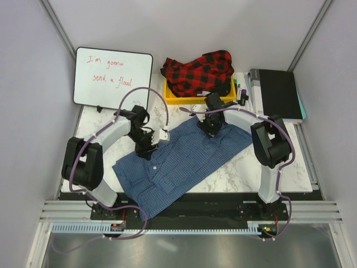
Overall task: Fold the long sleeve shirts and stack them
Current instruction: Fold the shirt
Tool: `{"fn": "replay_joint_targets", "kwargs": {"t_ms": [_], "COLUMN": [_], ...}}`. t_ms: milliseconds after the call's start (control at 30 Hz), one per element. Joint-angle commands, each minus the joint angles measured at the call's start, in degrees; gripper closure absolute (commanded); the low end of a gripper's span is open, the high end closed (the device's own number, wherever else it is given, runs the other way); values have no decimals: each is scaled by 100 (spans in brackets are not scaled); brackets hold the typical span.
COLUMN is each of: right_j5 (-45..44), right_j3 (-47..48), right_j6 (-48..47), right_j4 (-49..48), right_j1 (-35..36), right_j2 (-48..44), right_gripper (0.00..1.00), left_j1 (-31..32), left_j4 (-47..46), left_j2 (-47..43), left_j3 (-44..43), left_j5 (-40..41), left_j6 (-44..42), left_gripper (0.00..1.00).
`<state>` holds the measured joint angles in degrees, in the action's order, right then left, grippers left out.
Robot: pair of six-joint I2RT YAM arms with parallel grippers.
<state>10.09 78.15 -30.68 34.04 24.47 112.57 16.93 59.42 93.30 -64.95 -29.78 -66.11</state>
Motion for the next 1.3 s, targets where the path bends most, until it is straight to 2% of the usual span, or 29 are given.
{"fn": "replay_joint_targets", "kwargs": {"t_ms": [0, 133, 300, 400, 467, 600, 767, 900, 1000, 1067, 1100, 1267], "right_j5": [-226, -236, 430, 713, 740, 600, 521, 380, 257, 213, 204, 90], "right_j3": [236, 130, 297, 210, 131, -115, -195, -90, -89, -107, -159, -283], "right_j6": [-96, -106, 342, 562, 554, 405, 343, 440, 370, 334, 308, 246], "right_j4": [120, 374, 1042, 1437, 1719, 1729, 1193, 903, 744, 718, 709, 516], "right_j1": [41, -240, -1003, -1374, -1462, -1498, -1498, -1471, -1471, -1445, -1428, -1261], "right_j2": [-24, -595, -1228, -1387, -1387, -1309, -834, -317, -201, -209, -262, -324], "right_gripper": [55, 50, 47, 48, 49, 51, 54, 57, 58, 58, 58, 58], "left_j1": [722, 1855, 2525, 3147, 3412, 4001, 4380, 4880, 4672, 4391, 4085, 3073], "left_j4": [-544, -800, -809, -818, -827, -827, -1133, -1407, -1346, -1153, -1082, -642], "left_j2": [-110, 179, 435, 593, 759, 1181, 1700, 1701, 1194, 841, 483, 119], "left_j3": [500, 756, 677, 554, 414, -471, -1501, -1828, -1636, -1216, -1039, -82], "left_j5": [410, 859, 781, 641, 561, 44, -520, -756, -802, -670, -382, 682], "left_j6": [-123, 220, 616, 993, 1378, 2337, 3741, 4158, 4220, 3871, 3703, 2499], "left_gripper": [52, 55, 60, 61, 61, 61, 62, 61, 60, 60, 60, 59]}}
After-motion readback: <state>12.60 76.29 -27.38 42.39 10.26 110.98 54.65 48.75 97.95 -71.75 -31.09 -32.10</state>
